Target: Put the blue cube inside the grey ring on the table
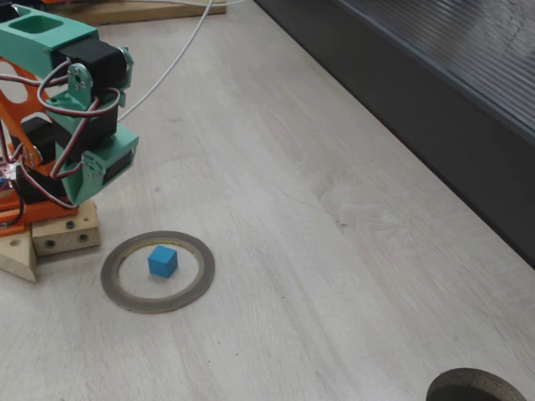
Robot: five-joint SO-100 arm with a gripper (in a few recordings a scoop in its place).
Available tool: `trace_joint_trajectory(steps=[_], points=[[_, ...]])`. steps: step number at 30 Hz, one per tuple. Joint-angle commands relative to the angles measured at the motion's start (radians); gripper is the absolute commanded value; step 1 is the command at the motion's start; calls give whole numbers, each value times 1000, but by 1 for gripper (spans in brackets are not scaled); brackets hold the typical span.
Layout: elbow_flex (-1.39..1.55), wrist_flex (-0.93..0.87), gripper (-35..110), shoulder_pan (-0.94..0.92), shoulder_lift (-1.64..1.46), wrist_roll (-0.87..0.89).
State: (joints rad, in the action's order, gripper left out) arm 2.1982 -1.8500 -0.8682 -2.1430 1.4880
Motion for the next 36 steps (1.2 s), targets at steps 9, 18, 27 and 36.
trace_joint_trajectory(steps=[9,18,27,36], points=[[149,189,2,-9,-38,6],[155,196,2,-14,-26,6],[155,198,2,-15,-21,3],[156,198,2,-15,-21,3]])
